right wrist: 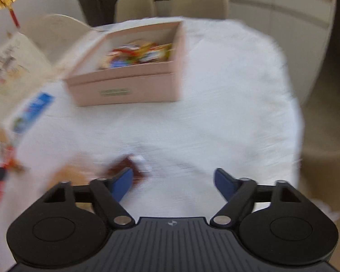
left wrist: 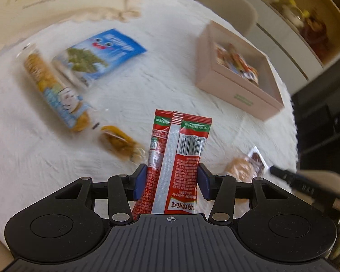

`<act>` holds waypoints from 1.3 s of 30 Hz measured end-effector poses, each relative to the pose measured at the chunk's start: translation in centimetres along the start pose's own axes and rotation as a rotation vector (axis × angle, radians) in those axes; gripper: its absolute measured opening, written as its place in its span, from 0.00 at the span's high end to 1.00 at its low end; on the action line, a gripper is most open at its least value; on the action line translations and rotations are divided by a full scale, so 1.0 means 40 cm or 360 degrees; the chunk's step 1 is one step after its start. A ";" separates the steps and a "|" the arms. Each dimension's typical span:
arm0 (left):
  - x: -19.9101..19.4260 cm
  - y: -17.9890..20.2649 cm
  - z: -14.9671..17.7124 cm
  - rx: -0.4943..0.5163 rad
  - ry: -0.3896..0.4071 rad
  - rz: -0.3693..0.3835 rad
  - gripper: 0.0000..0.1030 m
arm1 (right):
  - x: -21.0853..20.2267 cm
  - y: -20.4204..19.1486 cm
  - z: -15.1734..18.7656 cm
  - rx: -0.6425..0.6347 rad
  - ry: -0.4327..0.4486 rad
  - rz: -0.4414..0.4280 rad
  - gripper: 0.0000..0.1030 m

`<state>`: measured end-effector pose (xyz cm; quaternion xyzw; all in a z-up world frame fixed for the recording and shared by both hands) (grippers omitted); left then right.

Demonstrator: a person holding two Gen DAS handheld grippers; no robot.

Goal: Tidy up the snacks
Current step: 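Grasp the chocolate square packet with the right tool while the left tool holds the sausages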

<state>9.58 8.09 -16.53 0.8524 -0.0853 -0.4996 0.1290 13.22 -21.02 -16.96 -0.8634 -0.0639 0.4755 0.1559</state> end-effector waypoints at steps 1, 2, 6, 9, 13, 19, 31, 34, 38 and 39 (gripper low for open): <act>0.000 -0.002 -0.002 -0.0012 0.0001 0.0005 0.49 | 0.011 -0.027 0.009 -0.0007 -0.0033 -0.0043 0.30; 0.002 0.002 -0.004 -0.0010 0.0000 0.0012 0.49 | 0.027 -0.057 0.014 -0.0038 -0.0046 -0.0063 0.36; 0.016 0.027 0.000 -0.0001 -0.0016 0.0056 0.49 | 0.072 -0.182 0.042 -0.0275 -0.0054 -0.0134 0.44; 0.012 0.030 0.006 -0.0001 -0.0023 0.0070 0.49 | 0.056 -0.237 0.065 -0.0418 -0.0038 -0.0196 0.44; -0.004 0.007 0.013 -0.0044 -0.0010 0.0068 0.49 | 0.014 -0.203 0.064 -0.0353 0.0016 -0.0108 0.42; 0.010 -0.004 0.029 -0.0106 -0.0062 0.0123 0.49 | 0.056 -0.117 0.069 -0.0048 -0.0168 -0.0098 0.40; 0.025 -0.006 0.046 -0.0111 -0.0118 0.0207 0.49 | 0.089 -0.106 0.035 -0.0275 -0.0023 0.0142 0.35; 0.031 -0.021 0.048 -0.0151 -0.0130 0.0213 0.49 | 0.059 -0.103 0.026 -0.0309 0.0019 0.0103 0.33; 0.033 -0.021 0.054 -0.0148 -0.0160 0.0227 0.49 | 0.106 -0.133 -0.005 -0.0345 0.0066 0.0108 0.26; 0.031 -0.019 0.055 -0.0140 -0.0164 0.0226 0.49 | 0.127 -0.141 -0.006 -0.0331 0.0040 0.0090 0.28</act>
Point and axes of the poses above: each gripper's, at about its wrist camera, not at the fingertips, and x roughly the way its jaws point, y to its right, z to its underside, the point moved 8 cm from there along x, roughly the way its jaws point, and after that the axes turned 10 degrees about x, right-handed, at the moved point
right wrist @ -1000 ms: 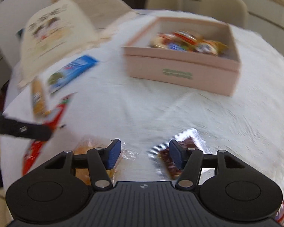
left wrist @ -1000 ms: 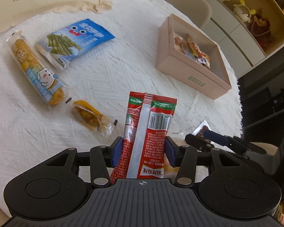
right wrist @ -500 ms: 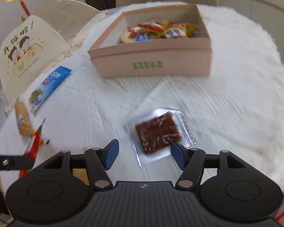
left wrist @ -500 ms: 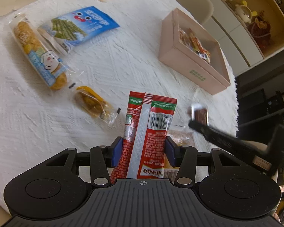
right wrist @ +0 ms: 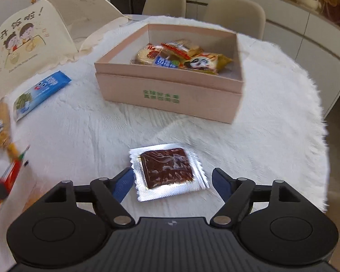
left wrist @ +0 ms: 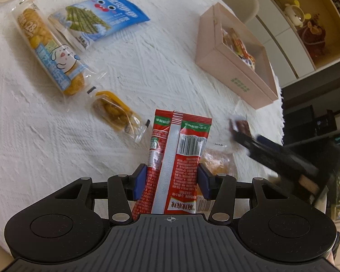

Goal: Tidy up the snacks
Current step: 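Grasp the chocolate square packet with the right tool while the left tool holds the sausages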

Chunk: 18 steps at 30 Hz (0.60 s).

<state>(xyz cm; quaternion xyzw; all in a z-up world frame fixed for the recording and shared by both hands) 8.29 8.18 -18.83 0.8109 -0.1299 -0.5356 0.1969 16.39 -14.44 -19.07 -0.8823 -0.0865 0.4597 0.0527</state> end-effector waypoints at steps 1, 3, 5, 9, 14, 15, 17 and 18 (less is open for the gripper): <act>-0.002 0.001 0.001 0.0007 -0.0002 -0.0002 0.49 | 0.018 -0.010 0.004 0.0013 -0.0037 -0.0010 0.28; -0.011 0.001 -0.001 0.0014 0.0007 -0.0001 0.49 | 0.015 -0.040 0.015 -0.0041 -0.0013 0.0007 0.37; -0.017 -0.003 -0.005 0.0005 0.0020 0.0000 0.49 | -0.009 -0.075 0.044 -0.0109 -0.0049 -0.0096 0.44; -0.012 -0.006 -0.009 -0.0007 0.0021 -0.0006 0.49 | -0.060 -0.095 0.107 -0.0204 -0.0081 -0.0163 0.44; 0.008 0.004 -0.005 0.0005 -0.0020 -0.0007 0.49 | -0.101 -0.097 0.126 -0.0308 0.0032 -0.0151 0.29; 0.011 0.008 -0.005 0.0017 -0.0029 -0.0004 0.49 | -0.099 -0.097 0.120 -0.0299 0.0040 -0.0143 0.29; 0.014 0.019 -0.005 0.0041 -0.0039 0.0002 0.49 | -0.090 -0.099 0.107 -0.0245 0.0031 -0.0167 0.29; 0.014 0.025 -0.005 0.0051 -0.0042 0.0004 0.49 | -0.080 -0.101 0.100 -0.0224 0.0021 -0.0176 0.29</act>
Point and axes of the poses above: each gripper's, at about its wrist camera, not at the fingertips, and x roughly the way its jaws point, y to its right, z to its underside, the point moved 8 cm from there along x, roughly the way its jaws point, and after that the axes turned 10 degrees about x, right-handed, at the moved point
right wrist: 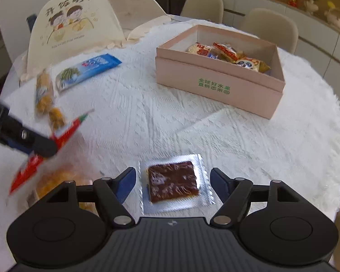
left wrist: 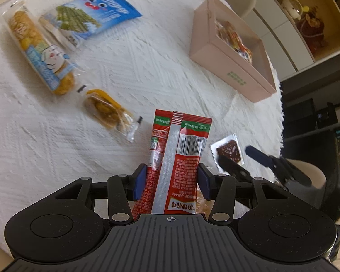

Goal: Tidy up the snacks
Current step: 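Grasp the chocolate square packet with the right tool while the left tool holds the sausages, then carry both snacks over the pink box and open both tools to drop them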

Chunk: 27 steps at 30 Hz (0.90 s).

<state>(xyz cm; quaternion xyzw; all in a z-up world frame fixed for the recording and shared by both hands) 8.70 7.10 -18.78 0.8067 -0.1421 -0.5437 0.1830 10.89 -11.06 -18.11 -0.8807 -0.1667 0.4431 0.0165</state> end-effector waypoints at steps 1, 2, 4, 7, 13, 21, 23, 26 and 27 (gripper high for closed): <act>0.000 0.005 -0.001 0.0008 -0.0001 0.0001 0.49 | 0.013 0.001 -0.003 0.0012 -0.0014 0.0000 0.29; 0.000 0.009 -0.002 0.0014 -0.0002 -0.0001 0.49 | 0.026 0.002 0.001 0.0018 -0.0043 0.0000 0.30; -0.005 0.013 -0.003 0.0026 0.0001 -0.0008 0.49 | 0.030 0.000 0.009 0.0002 -0.0055 0.0029 0.37; -0.015 0.022 -0.008 0.0044 0.0018 -0.0015 0.49 | -0.019 -0.019 0.016 -0.0077 -0.0037 0.0009 0.50; -0.033 0.066 -0.043 0.0091 0.0077 0.0019 0.49 | -0.136 0.008 -0.033 -0.0055 0.0091 0.0000 0.51; -0.122 0.228 -0.283 0.0362 0.0456 0.0176 0.48 | -0.284 0.075 -0.245 0.0031 0.0451 0.0057 0.50; -0.117 0.267 -0.360 0.0382 0.0509 0.0258 0.48 | -0.302 0.091 -0.300 0.0029 0.0534 0.0089 0.50; -0.091 0.327 -0.500 0.0410 0.0528 0.0371 0.47 | -0.288 0.120 -0.405 0.0026 0.0626 0.0125 0.50; -0.072 0.343 -0.545 0.0418 0.0516 0.0395 0.47 | -0.272 0.133 -0.444 0.0040 0.0646 0.0128 0.46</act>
Point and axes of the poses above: each gripper's, at about its wrist camera, not at the fingertips, and x roughly the way its jaws point, y to its right, z to its underside, the point moved 8 cm from there along x, roughly the way its jaws point, and after that the axes turned 10 degrees about x, right-handed, at the moved point
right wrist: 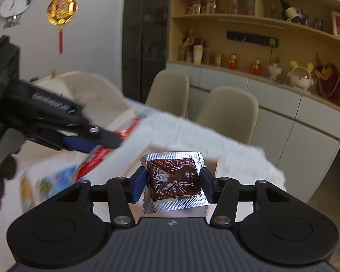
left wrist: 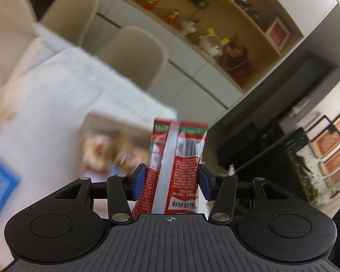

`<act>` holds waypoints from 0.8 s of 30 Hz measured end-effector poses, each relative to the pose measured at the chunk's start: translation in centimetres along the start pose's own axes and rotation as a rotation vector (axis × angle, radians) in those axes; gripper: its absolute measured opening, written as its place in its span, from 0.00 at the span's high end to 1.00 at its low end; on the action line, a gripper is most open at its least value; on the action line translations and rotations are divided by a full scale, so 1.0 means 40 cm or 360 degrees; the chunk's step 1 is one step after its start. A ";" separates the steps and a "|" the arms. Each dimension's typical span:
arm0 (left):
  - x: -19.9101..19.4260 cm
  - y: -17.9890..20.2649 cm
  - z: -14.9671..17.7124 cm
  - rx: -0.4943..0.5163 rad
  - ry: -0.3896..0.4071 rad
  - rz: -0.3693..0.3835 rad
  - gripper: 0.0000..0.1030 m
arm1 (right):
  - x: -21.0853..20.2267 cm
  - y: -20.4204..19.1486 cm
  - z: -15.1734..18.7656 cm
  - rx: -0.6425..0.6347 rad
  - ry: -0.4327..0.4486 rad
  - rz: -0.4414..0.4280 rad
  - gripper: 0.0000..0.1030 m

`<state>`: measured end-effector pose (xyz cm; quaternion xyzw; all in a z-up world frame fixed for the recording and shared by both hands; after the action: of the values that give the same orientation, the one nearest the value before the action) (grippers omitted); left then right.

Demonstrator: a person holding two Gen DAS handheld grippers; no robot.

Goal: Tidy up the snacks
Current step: 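Carry both snacks over the pink box and open both tools to drop them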

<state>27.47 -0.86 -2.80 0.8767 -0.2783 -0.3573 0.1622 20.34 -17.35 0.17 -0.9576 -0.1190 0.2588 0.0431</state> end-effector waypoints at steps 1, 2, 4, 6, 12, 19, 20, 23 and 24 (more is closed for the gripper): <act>0.038 -0.005 -0.031 0.0010 -0.0023 0.0008 0.45 | 0.031 0.010 -0.022 0.0017 0.0018 0.0001 0.43; 0.091 -0.020 -0.056 0.0040 -0.0067 -0.0017 0.45 | 0.068 0.018 -0.034 0.0029 0.0010 -0.0009 0.37; 0.186 -0.061 -0.057 0.0053 -0.0164 -0.0126 0.48 | 0.131 0.032 -0.021 0.0059 -0.0088 0.0012 0.35; 0.235 -0.106 -0.029 -0.0008 -0.0186 -0.0116 0.48 | 0.151 0.045 0.031 0.0091 -0.0191 0.0047 0.35; 0.153 -0.193 0.106 -0.0182 -0.0197 -0.0174 0.48 | 0.089 0.086 0.249 0.0023 -0.0393 0.0102 0.30; -0.121 -0.319 0.263 -0.0235 -0.0170 -0.0509 0.48 | 0.059 0.058 0.360 0.0044 -0.0539 0.0047 0.28; -0.170 -0.348 0.284 -0.0291 -0.0133 -0.0583 0.48 | 0.054 0.053 0.372 0.0044 -0.0549 0.0027 0.27; -0.298 -0.429 0.358 -0.0494 -0.0055 -0.0771 0.48 | 0.065 0.003 0.385 0.0029 -0.0599 -0.0072 0.26; -0.324 -0.452 0.379 -0.0548 -0.0047 -0.0807 0.48 | 0.072 -0.021 0.387 0.0017 -0.0614 -0.0108 0.26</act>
<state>15.70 19.99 -15.07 0.8725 0.0115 -0.4411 0.2101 14.76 -15.50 -14.46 -0.8854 -0.1560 0.4367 0.0334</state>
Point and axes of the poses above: each gripper's, at about its wrist camera, not at the fingertips, and x roughly the way its jaws point, y to its right, z to its underside, the point moved 8 cm from there along x, roughly the way its jaws point, and after that the axes turned 10 degrees about x, right-handed, at the moved point
